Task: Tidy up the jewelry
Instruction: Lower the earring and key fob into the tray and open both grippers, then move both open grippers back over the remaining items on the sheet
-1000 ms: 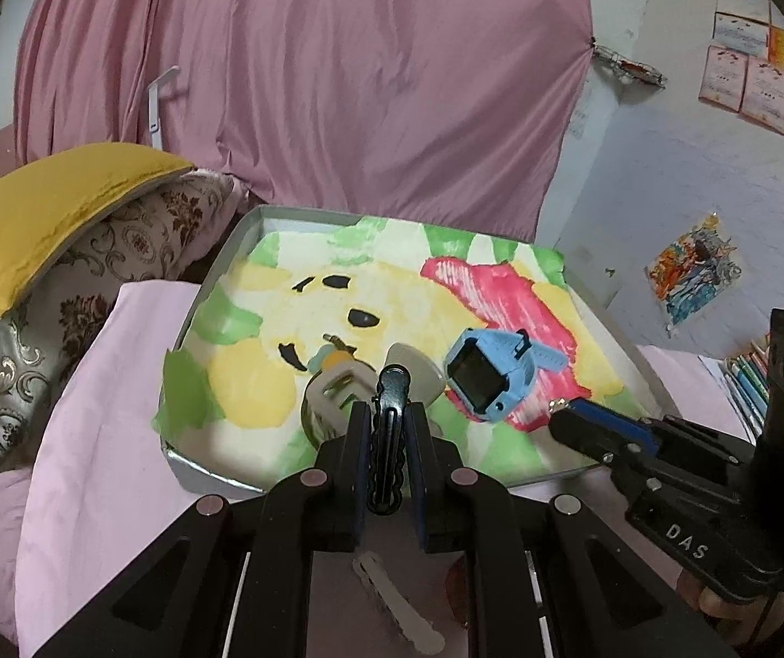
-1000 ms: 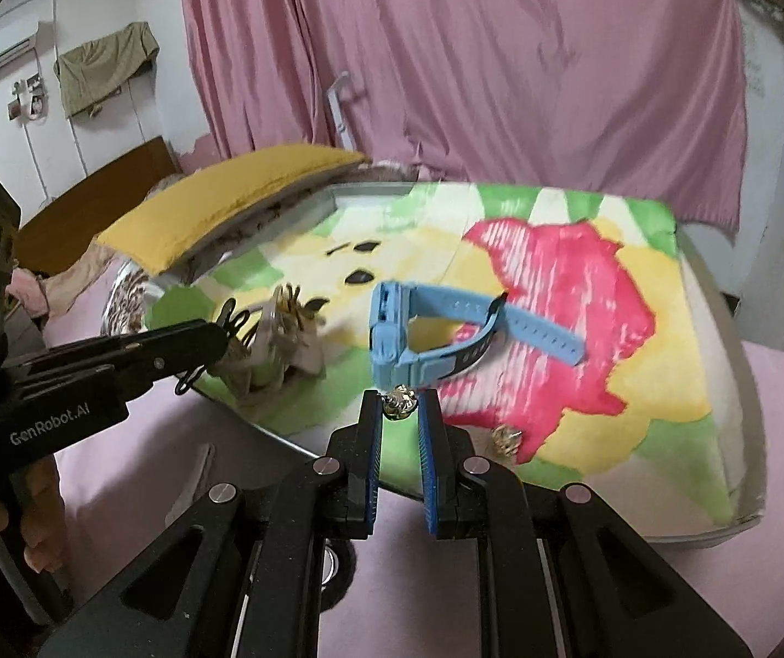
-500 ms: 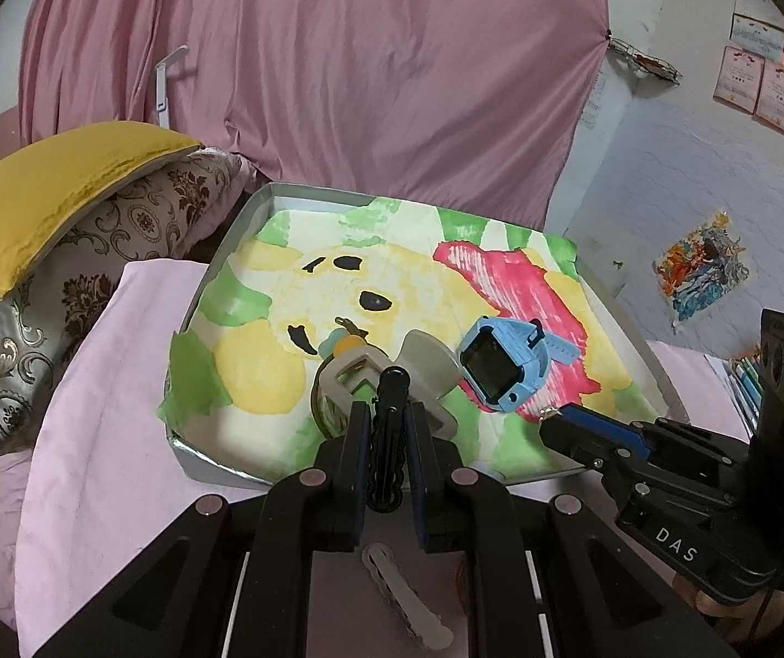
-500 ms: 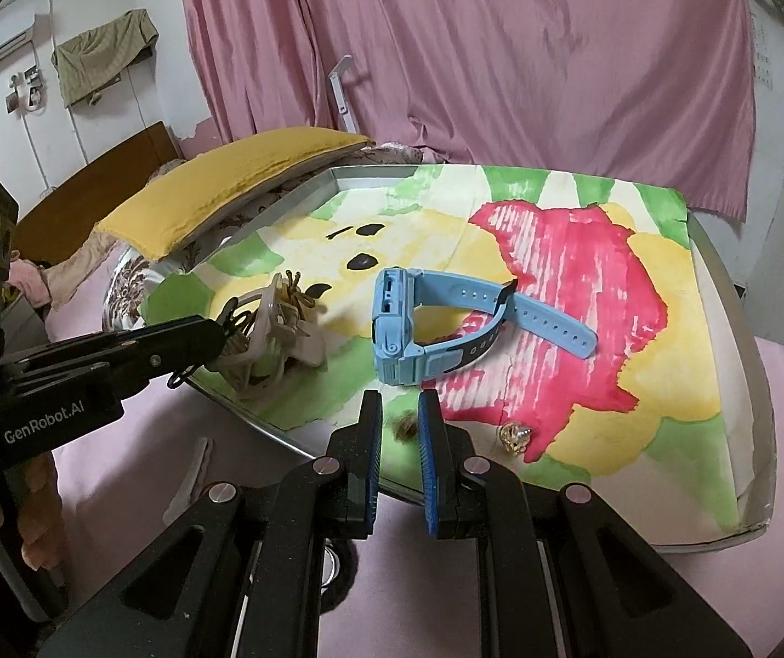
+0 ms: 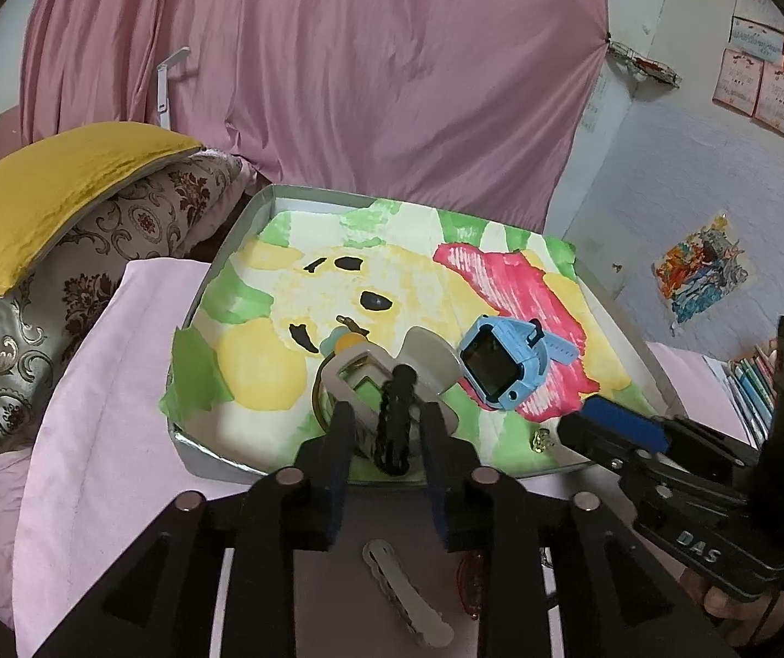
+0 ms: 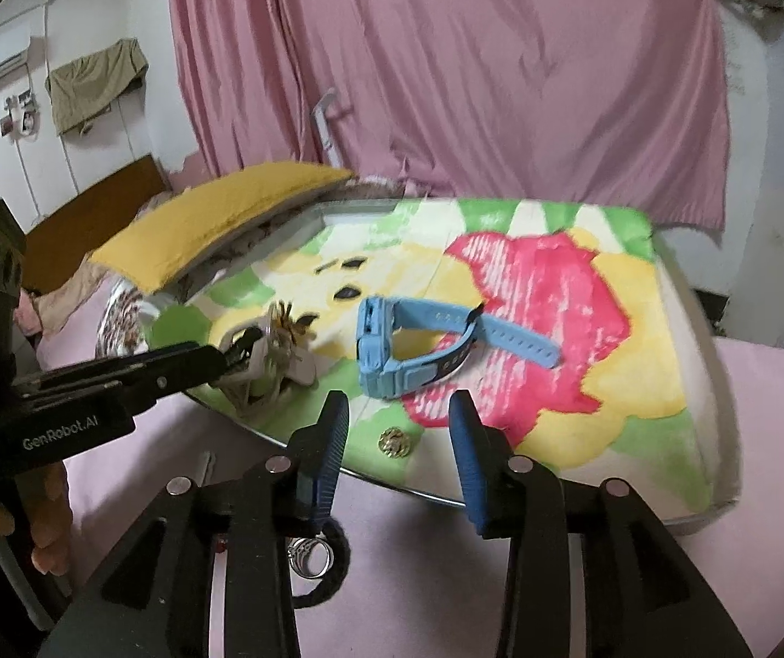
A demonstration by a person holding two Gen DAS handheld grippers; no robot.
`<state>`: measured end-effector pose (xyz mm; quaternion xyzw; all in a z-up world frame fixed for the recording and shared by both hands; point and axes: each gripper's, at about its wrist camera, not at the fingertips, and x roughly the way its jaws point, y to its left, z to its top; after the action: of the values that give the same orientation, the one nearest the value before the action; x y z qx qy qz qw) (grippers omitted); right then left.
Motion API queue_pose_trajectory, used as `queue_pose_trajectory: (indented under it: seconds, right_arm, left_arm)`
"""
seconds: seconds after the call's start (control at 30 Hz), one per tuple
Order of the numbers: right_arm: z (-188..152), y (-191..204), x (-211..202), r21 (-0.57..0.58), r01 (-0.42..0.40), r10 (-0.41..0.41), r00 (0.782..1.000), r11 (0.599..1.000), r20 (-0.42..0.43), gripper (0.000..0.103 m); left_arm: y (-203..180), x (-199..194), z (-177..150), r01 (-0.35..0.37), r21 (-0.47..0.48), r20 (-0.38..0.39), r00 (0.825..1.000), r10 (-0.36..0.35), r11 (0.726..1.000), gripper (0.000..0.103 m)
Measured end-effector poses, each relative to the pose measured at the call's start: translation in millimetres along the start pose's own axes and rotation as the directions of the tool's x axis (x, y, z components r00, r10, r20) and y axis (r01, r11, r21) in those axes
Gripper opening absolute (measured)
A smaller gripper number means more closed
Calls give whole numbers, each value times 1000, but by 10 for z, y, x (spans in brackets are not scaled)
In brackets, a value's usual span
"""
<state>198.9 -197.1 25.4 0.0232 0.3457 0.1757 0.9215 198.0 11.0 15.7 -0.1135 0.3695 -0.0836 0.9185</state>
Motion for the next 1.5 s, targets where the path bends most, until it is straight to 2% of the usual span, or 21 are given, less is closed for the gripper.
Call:
queue_pose_trajectory:
  seconds: [0.07, 0.17, 0.23, 0.3, 0.43, 0.6, 0.67, 0.93, 1.07, 1.23, 1.5]
  right_arm:
    - [6, -12, -105, 3, 17, -17, 999, 1000, 42, 35]
    - [6, -27, -250, 12, 40, -41, 994, 999, 106, 46]
    - [2, -31, -353, 16, 56, -58, 987, 998, 151, 48]
    - [-9, -18, -463, 16, 72, -74, 977, 997, 198, 51]
    - [-41, 5, -636, 16, 87, -88, 960, 996, 266, 67]
    - [-128, 49, -827, 0, 109, -104, 940, 994, 324, 85]
    - [-163, 65, -874, -4, 115, -107, 935, 993, 337, 89]
    - [-273, 121, -977, -39, 147, -125, 928, 988, 350, 96]
    - [-322, 112, -995, -54, 152, -127, 939, 987, 321, 96]
    - [-363, 71, -961, -88, 146, -120, 960, 985, 253, 96]
    - [-393, -37, -771, -95, 105, -95, 990, 990, 104, 95]
  left_arm:
    - [-4, -34, -6, 3, 0, 14, 1000, -3, 1000, 24]
    - [0, -112, -19, 7, 0, 42, 999, -7, 1000, 29]
    - [-1, -192, -35, 16, -2, 73, 997, -16, 1000, 39]
    - [9, -277, -57, 26, -10, 111, 994, -24, 1000, 59]
    - [7, -451, -101, 27, -6, 185, 982, -25, 1000, 67]
    - [5, -640, -163, -2, 5, 259, 966, 0, 1000, 90]
    - [9, -690, -197, -11, 11, 272, 962, 8, 1000, 95]
    - [7, -805, -379, -64, 51, 278, 959, 47, 997, 100]
    - [-4, -815, -446, -72, 66, 262, 964, 53, 995, 100]
    - [-6, -780, -504, -75, 98, 204, 978, 54, 992, 100]
    - [23, -565, -594, -64, 114, 48, 997, 58, 991, 100]
